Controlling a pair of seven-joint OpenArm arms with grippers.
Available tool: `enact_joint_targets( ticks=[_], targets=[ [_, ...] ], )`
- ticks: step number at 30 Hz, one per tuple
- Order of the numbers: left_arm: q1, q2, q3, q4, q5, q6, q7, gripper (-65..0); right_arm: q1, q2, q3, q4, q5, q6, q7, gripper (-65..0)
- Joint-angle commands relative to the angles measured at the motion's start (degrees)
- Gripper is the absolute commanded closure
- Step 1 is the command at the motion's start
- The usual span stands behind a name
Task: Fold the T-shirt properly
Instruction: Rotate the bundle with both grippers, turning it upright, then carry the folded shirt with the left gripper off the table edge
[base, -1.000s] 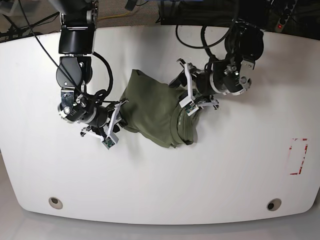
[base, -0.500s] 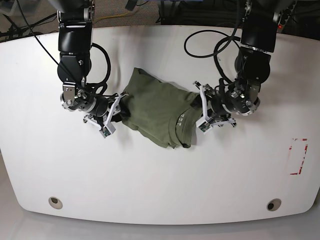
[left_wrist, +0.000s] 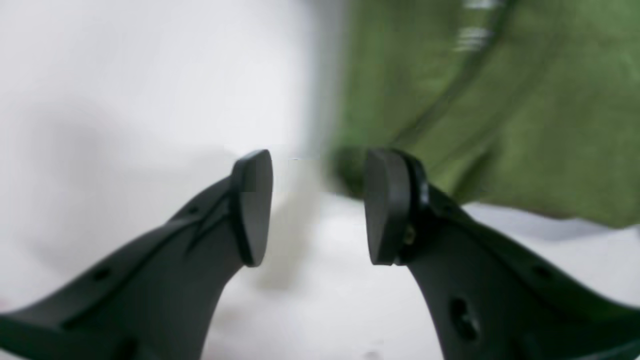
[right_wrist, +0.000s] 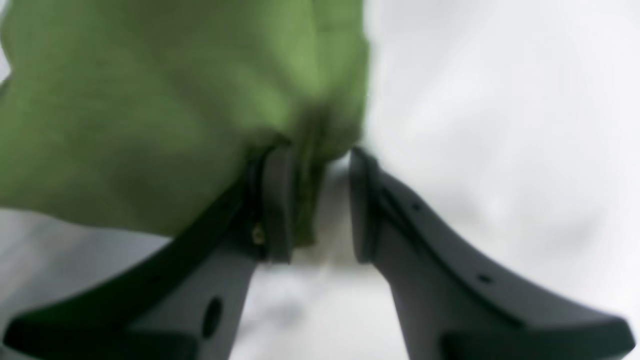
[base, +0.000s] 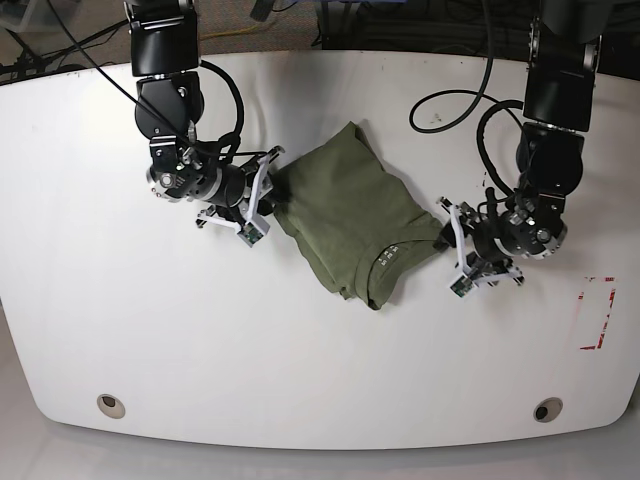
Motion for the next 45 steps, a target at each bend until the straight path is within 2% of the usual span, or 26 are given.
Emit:
enact_joint_targets(
  ticks=[1, 4, 7, 12, 18, 20, 22, 23, 26, 29, 32, 37, 41, 45],
  targets=[
    [-1.3, -1.3, -3.7, 6.5, -0.6, 0.1, -1.0, -27.9, 0.5, 0.1, -2.7, 1.3, 0.8, 0.5, 0.6, -16.6],
    [-0.6, -1.4, -7.8, 11.9, -0.5, 0.1, 0.0, -27.9, -0.4, -1.7, -4.4, 1.4, 0.7, 0.5, 0.2, -16.6],
    [-0.3, -1.4, -11.0, 14.8, -0.5, -0.3, 4.4, -27.9, -1.2, -3.9, -4.9, 3.3, 0.5, 0.5, -1.3, -16.6],
    [0.5, -0.7, -12.4, 15.4, -0.5, -6.1, 7.5, -27.9, -1.2, -7.4, -8.8, 6.5, 0.6, 0.5, -5.3, -16.6],
    [4.5, 4.4, -12.8, 15.4, -0.3, -5.6, 7.5, -27.9, -1.2, -8.7, -12.7, 9.4, 1.0, 0.5, -6.6, -16.6],
    [6.5, 6.6, -14.1, 15.4, -0.3, -2.0, 7.5, -28.1, -1.0, -8.7, -12.6, 10.7, 1.0, 0.5, -7.1, -16.6],
    [7.8, 8.8, -14.3, 15.4, -0.3, -0.1, 7.5, -29.0, -0.9, -8.4, -12.2, 11.7, 1.0, 0.5, -7.4, -16.6],
    [8.1, 9.8, -14.1, 15.4, -0.2, 0.8, 7.5, -31.4, -0.8, -8.1, -11.2, 12.1, 1.0, 0.5, -7.5, -16.6],
    [9.7, 13.6, -14.2, 17.2, -0.1, 5.7, 7.2, -44.6, -0.9, -6.6, -8.0, 12.3, 1.1, 0.5, -7.5, -16.6],
    [11.5, 15.7, -13.8, 19.1, -0.1, 11.9, 4.9, -51.1, -0.7, -5.1, -5.9, 12.0, 1.1, 0.5, -7.5, -16.6],
    [12.4, 16.7, -11.3, 18.9, -0.1, 14.0, 2.4, -51.5, -0.7, -5.1, -3.8, 12.0, 1.1, 0.5, -7.5, -16.6],
    [14.5, 17.7, -8.5, 17.6, 0.0, 21.4, -3.8, -51.5, -0.7, -5.0, -0.4, 11.8, 0.8, 0.5, -7.5, -16.6],
    [14.6, 17.5, -5.8, 13.4, 0.0, 25.4, -7.0, -51.5, -0.7, -5.0, 1.4, 11.8, 1.1, 0.5, -7.5, -16.6],
    [14.1, 17.4, -3.1, 5.4, 0.5, 25.8, -9.1, -51.5, -0.7, -5.0, 1.4, 11.8, 1.0, 0.5, -7.5, -16.6]
  ],
)
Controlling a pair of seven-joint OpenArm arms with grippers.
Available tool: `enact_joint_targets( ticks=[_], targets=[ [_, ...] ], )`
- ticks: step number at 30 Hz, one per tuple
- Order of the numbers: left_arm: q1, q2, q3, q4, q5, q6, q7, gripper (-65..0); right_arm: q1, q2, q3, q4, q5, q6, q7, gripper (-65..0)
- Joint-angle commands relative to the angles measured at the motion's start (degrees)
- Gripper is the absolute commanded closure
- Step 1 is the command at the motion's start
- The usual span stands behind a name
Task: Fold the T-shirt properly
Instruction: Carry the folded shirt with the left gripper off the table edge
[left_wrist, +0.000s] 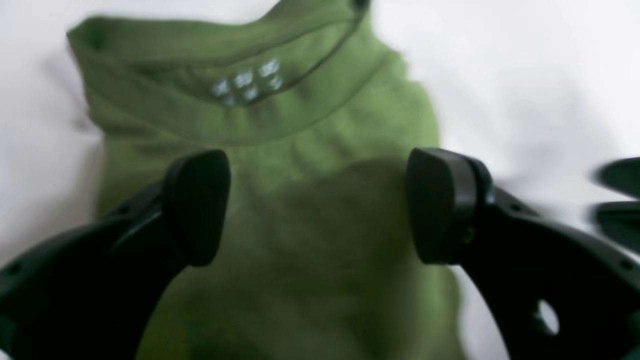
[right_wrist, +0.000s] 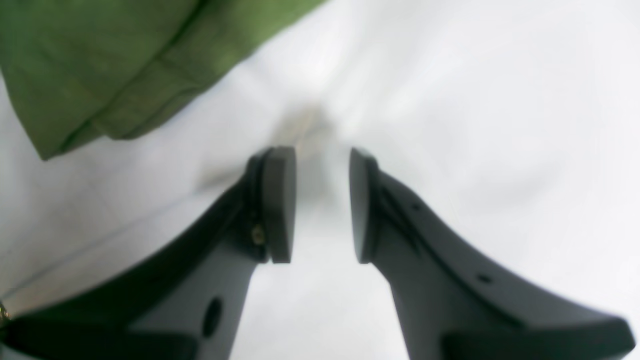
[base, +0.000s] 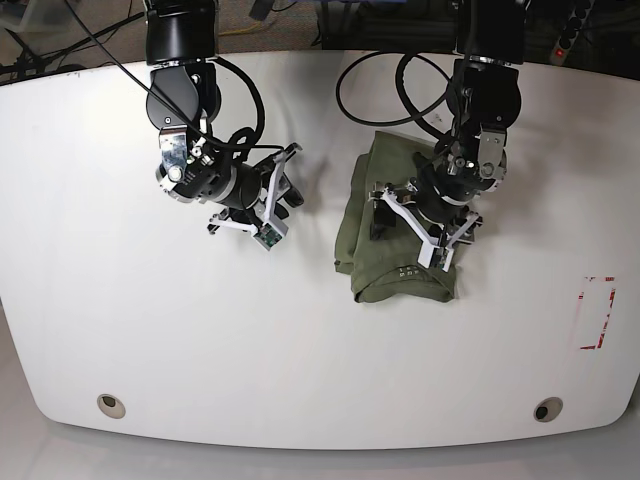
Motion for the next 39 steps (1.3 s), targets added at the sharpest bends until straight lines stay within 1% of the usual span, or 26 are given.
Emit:
enact_joint_targets(
  ticks=[1, 5, 7, 11, 12, 14, 17, 19, 20, 22, 24, 25, 27, 30, 32, 33, 34, 37, 38, 39],
  targets=[
    [-1.1, -0.2, 2.4, -5.6, 1.2, -0.2, -2.1, -51.5, 0.9, -0.2, -0.1, 1.0, 0.9, 0.3, 1.0, -16.6],
    [-1.9, -0.3, 2.2, -12.7, 5.1, -0.3, -4.5, -51.5, 0.9, -0.2, -0.1, 1.2, 0.9, 0.3, 1.0, -16.6],
    [-2.5, -2.2, 0.9, -16.3, 5.9, -0.3, -4.6, -51.5, 0.9, -0.2, 0.0, 1.4, 0.9, 0.3, 1.0, -16.6],
    [-3.3, -7.8, -1.5, -20.7, 5.9, -0.4, -4.8, -51.5, 0.9, -0.2, 1.5, 1.5, 0.9, 0.3, 1.0, -16.6],
    [-3.3, -9.9, -2.2, -21.3, 5.9, -1.0, -4.8, -51.5, 0.9, -0.2, 2.2, 1.5, 0.9, 0.3, 1.0, -16.6],
    [-3.3, -13.5, -3.6, -21.9, 5.9, -3.9, -4.8, -51.5, 0.9, -0.2, 3.1, 1.5, 0.9, 0.3, 1.0, -16.6],
    [-3.2, -18.8, -7.9, -24.1, 5.9, -9.0, -4.8, -51.2, 1.0, -0.2, 4.7, 1.5, 0.9, 0.3, 1.1, -16.6],
    [-3.2, -21.8, -10.7, -26.0, 6.1, -11.3, -4.8, -51.2, 1.0, -0.2, 4.9, 1.7, 0.9, 0.3, 1.1, -16.6],
    [-3.2, -23.9, -12.0, -27.2, 6.2, -12.7, -4.9, -51.2, 1.0, -0.2, 5.0, 2.4, 0.9, 0.3, 1.1, -16.6],
    [-3.1, -27.7, -12.9, -29.0, 6.2, -15.1, -4.9, -51.1, 0.9, -0.2, 5.0, 3.8, 0.9, 0.3, 1.1, -16.6],
    [-2.8, -30.6, -13.0, -30.1, 6.1, -16.1, -5.2, -51.1, 0.7, -0.2, 5.0, 4.8, 0.7, 0.3, 1.1, -16.6],
    [-1.7, -32.9, -13.1, -30.9, 5.8, -16.2, -6.3, -51.1, 0.6, -0.1, 4.9, 5.8, 0.5, 0.3, 1.1, -16.6],
    [1.1, -35.9, -14.7, -32.0, 5.8, -16.2, -9.4, -51.1, 0.2, 0.4, 4.7, 6.9, 0.8, 0.3, 1.1, -16.6],
    [4.4, -38.0, -18.4, -34.0, 5.8, -16.3, -12.6, -51.1, -0.5, 0.5, 4.8, 8.2, 0.9, 0.3, 1.1, -16.6],
    [5.5, -39.2, -20.2, -34.6, 5.8, -16.6, -12.8, -51.1, -0.6, 0.5, 4.8, 8.8, 0.8, 0.3, 1.1, -16.6],
    [6.0, -39.7, -21.2, -34.7, 5.8, -17.7, -12.8, -51.1, -0.7, 0.5, 4.9, 8.9, 0.8, 0.3, 1.1, -16.6],
    [6.3, -40.0, -22.3, -34.5, 5.8, -19.9, -12.8, -51.1, -0.7, 0.6, 4.9, 8.9, 0.8, 0.3, 1.1, -16.6],
    [7.3, -40.2, -26.3, -33.1, 5.8, -24.3, -12.5, -51.1, -0.8, 0.6, 4.8, 8.9, 0.7, 0.3, 1.1, -16.6],
    [7.8, -40.2, -28.7, -31.6, 5.8, -25.4, -12.3, -51.1, -1.2, 0.6, 4.8, 8.9, 0.8, 0.3, 1.1, -16.6],
    [8.4, -40.2, -30.5, -30.3, 5.9, -25.8, -11.9, -51.1, -1.5, 0.6, 4.8, 8.9, 0.8, 0.3, 1.1, -16.6]
  ],
)
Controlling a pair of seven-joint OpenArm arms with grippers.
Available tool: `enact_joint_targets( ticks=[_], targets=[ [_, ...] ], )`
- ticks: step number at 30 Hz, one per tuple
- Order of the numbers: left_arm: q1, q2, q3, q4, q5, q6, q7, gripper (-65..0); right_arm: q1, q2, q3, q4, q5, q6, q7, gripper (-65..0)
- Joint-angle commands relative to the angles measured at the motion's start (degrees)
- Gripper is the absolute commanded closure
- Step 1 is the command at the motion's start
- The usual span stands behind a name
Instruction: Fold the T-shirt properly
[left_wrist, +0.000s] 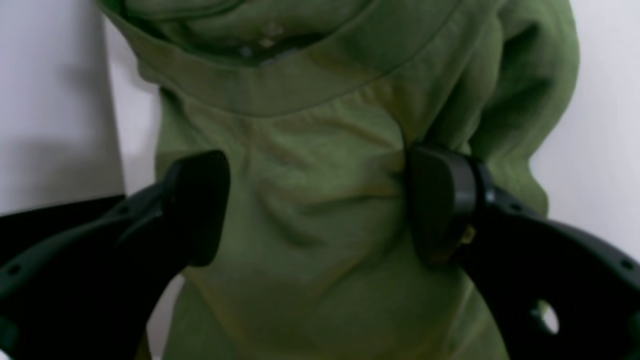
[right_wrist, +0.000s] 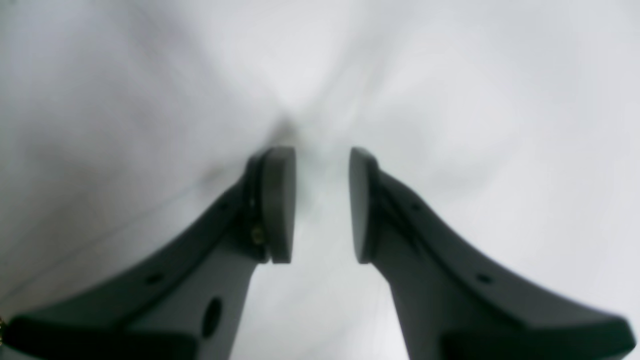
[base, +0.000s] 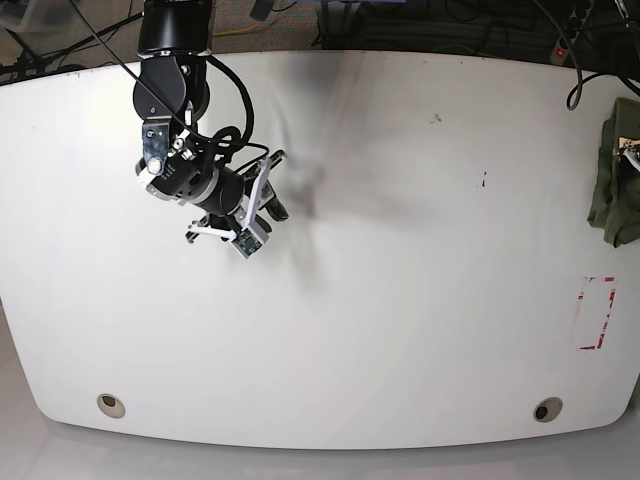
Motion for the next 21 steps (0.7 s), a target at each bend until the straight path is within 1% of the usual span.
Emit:
enact_joint_targets(
  ticks=[1, 2, 4, 6, 7, 9, 11, 12, 13, 15, 16, 17, 21],
  targets=[
    [2.2, -1.0, -5.2, 4.5, 2.0, -2.0, 4.2, -51.1, 0.1, 0.2, 0.1, 1.3, 0.7, 0.0, 1.4, -16.6],
    [3.3, -0.9, -6.9, 7.9, 1.9, -2.5, 5.8, -51.1, -0.1, 0.3, 0.2, 1.6, 0.6, 0.0, 1.4, -16.6],
    [4.4, -0.7, -10.0, 16.8, 1.9, -3.8, 11.3, -51.1, -0.5, 1.8, 0.4, 2.9, 0.3, 0.0, 1.7, -16.6],
    [4.7, -0.2, -11.3, 22.7, 1.9, -4.5, 14.1, -51.1, -0.6, 2.7, 0.4, 3.7, 0.3, 0.0, 1.7, -16.6],
    [4.7, 0.9, -12.0, 26.0, 1.9, -4.9, 15.2, -51.1, -0.6, 2.9, 0.4, 4.0, 0.3, 0.0, 1.8, -16.6],
    [4.7, 2.9, -13.4, 31.8, 2.1, -4.9, 15.3, -51.1, -0.3, 3.2, 0.9, 4.0, 0.2, 0.0, 3.2, -16.5],
    [4.4, 4.7, -13.2, 35.2, 2.3, -4.6, 15.2, -51.1, -0.2, 3.5, 2.6, 3.8, 0.1, 0.0, 5.1, -16.5],
    [4.4, 6.2, -13.2, 37.4, 2.3, -4.3, 15.2, -51.1, -0.2, 3.6, 3.8, 3.7, -0.3, 0.0, 6.8, -16.5],
    [4.3, 7.9, -13.2, 39.1, 2.3, -3.4, 15.2, -51.1, -0.2, 3.7, 4.6, 3.6, -1.2, 0.0, 8.4, -16.5],
    [3.5, 10.6, -12.5, 41.3, 2.3, -0.9, 14.3, -51.1, -0.3, 3.7, 5.6, 2.8, -4.1, 0.0, 11.7, -16.5],
    [2.4, 12.5, -10.5, 42.2, 2.3, 0.9, 12.8, -51.1, -0.5, 3.7, 6.0, 2.2, -6.3, 0.0, 14.6, -16.5],
    [2.1, 13.4, -9.1, 42.4, 2.3, 2.1, 11.1, -51.1, -0.6, 3.6, 6.2, 1.8, -8.0, 0.0, 16.9, -16.5],
    [2.9, 16.4, -3.8, 42.6, 2.3, 7.4, 1.1, -51.1, -2.3, 3.5, 6.3, -1.5, -15.1, 0.0, 29.6, -16.5]
  ],
)
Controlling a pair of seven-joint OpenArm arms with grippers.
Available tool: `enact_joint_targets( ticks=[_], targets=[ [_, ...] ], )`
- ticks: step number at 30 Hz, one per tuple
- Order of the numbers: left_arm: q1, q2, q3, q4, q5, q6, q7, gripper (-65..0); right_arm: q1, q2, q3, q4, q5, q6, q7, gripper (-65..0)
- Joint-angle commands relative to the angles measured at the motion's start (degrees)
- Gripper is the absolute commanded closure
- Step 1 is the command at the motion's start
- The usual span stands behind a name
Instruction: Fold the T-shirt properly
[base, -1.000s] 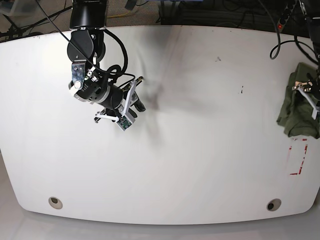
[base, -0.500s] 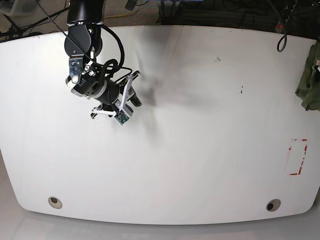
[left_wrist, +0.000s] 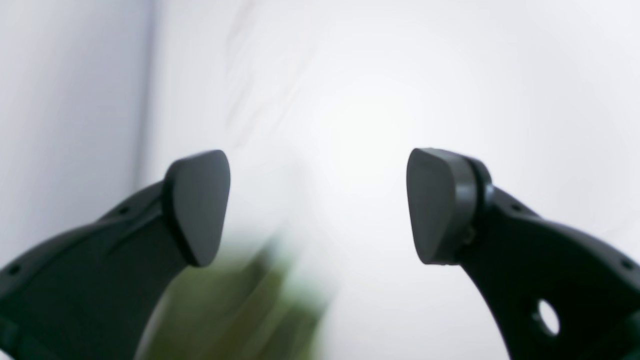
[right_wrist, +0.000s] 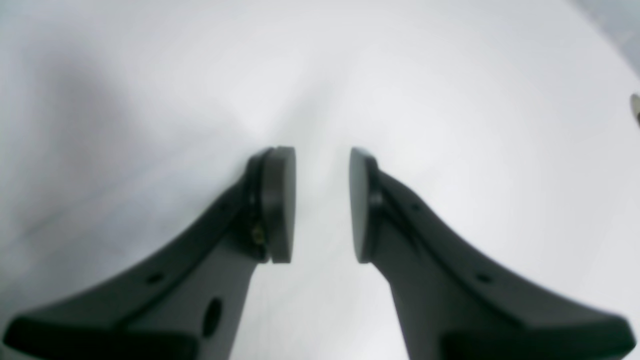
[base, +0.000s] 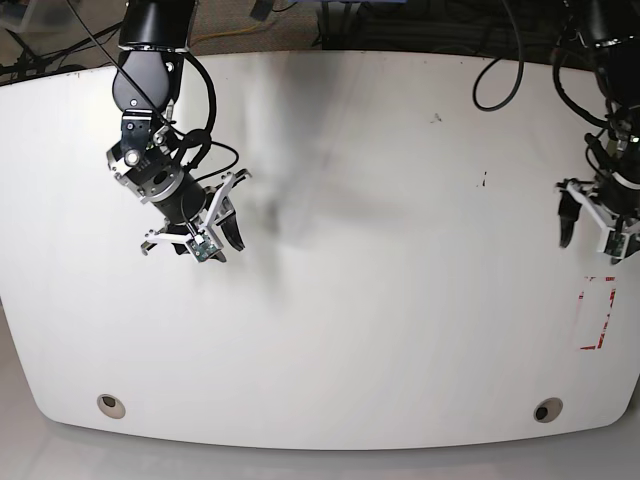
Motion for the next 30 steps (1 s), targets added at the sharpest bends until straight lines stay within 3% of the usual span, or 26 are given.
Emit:
enact_joint_targets(
  ticks=[1, 4, 6, 10, 14, 18, 21, 25, 30],
  targets=[
    [0.5, 0.6, 2.5, 1.3, 0.0, 4.3, -8.9, -51.1, -0.7, 0.2, 0.0, -1.8, -2.4, 0.1, 11.7, -16.5],
    [1.2, 3.1, 7.6, 1.0, 0.0, 9.7, -14.5, -51.1, -2.5, 0.7, 1.3, -6.1, -4.2, -0.3, 22.6, -16.5],
    [2.0, 5.1, 11.3, -0.2, 0.0, 13.5, -17.8, -51.1, -4.1, 1.4, 3.6, -8.8, -4.1, -4.3, 30.6, -16.5],
    [3.5, 9.0, 16.6, -3.3, 0.0, 20.3, -23.4, -51.1, -6.7, 1.8, 5.8, -14.7, -4.0, -12.9, 40.8, -16.5],
    [7.6, 12.0, 20.7, -3.8, 0.0, 22.3, -27.1, -50.3, -10.9, 1.7, 7.4, -16.4, -3.6, -14.4, 44.8, -16.5],
    [14.0, 12.9, 23.8, -1.1, 0.0, 22.3, -28.0, -44.9, -18.2, 2.0, 8.0, -16.4, 4.4, -14.4, 46.2, -16.6],
    [21.8, 12.9, 24.2, 3.6, -0.4, 22.3, -28.0, -44.9, -23.8, 4.0, 8.1, -15.7, 8.3, -15.0, 46.6, -16.6],
    [31.7, 13.7, 24.1, 9.4, -0.5, 22.8, -28.0, -44.7, -32.2, 4.8, 8.1, -14.3, 14.3, -15.0, 49.9, -16.6],
    [42.3, 14.7, 24.0, 12.6, -0.4, 23.1, -28.0, -44.7, -41.4, 4.5, 10.3, -10.3, 17.1, -15.0, 50.4, -16.6]
  ],
)
